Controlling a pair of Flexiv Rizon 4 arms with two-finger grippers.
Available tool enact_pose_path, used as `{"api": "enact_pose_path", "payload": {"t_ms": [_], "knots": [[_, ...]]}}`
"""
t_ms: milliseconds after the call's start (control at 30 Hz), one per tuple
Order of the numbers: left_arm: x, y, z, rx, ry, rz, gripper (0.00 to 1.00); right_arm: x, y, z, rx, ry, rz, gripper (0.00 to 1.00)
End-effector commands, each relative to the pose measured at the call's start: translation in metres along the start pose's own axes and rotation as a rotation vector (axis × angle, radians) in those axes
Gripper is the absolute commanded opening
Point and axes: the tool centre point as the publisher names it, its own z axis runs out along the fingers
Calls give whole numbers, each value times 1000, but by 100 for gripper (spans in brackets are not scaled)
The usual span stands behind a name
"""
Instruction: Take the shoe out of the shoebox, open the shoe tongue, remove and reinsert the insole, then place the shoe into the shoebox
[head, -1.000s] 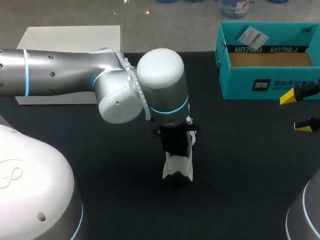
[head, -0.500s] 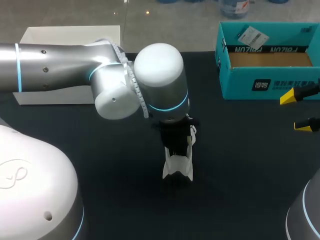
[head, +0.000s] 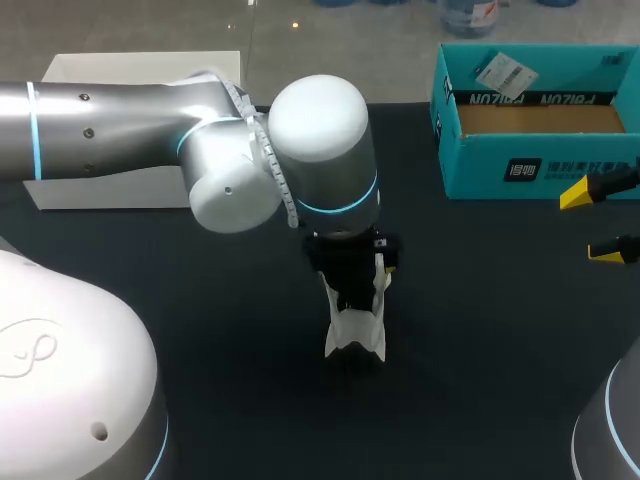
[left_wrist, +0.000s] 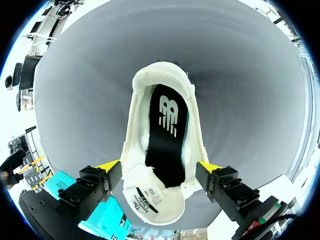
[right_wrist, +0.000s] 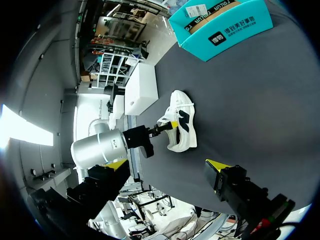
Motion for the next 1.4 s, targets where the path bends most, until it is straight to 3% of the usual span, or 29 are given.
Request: {"api": "enact_pose_path", "payload": {"t_ms": [33, 400, 433, 533, 633, 667, 733, 900, 1067, 1267, 1400], "knots": [[5, 5, -6, -5, 4, 4, 100, 0, -2, 0, -3, -2, 1, 100], [-3, 37, -20, -50, -3, -9, 100, 0, -2, 0, -3, -2, 1, 100], [-4, 41, -22, -58, -6, -11, 96, 0, -2, 0, -3, -2, 1, 100], [-4, 57, -29, -86, -9, -27, 48, 0, -2, 0, -3, -2, 1, 100], [-5, 71, -37, -112, -17, -40, 39, 0, -2, 0, -3, -2, 1, 100], [-5, 76, -39, -118, -22, -47, 32, 0, -2, 0, -3, -2, 1, 100], [-7, 85, -41, -130, -24, -54, 0, 0, -2, 0, -3, -2, 1, 100], [-18, 97, -31, -101, -24, -58, 0, 0, -2, 0, -3, -2, 1, 100], [-23, 85, -23, -37, -2, -34, 0, 0, -2, 0, -3, -2, 1, 100], [-14, 76, -5, 49, 99, -37, 0, 0, -2, 0, -3, -2, 1, 100], [-7, 61, 0, 122, 109, -40, 0, 0, -2, 0, -3, -2, 1, 100]]}}
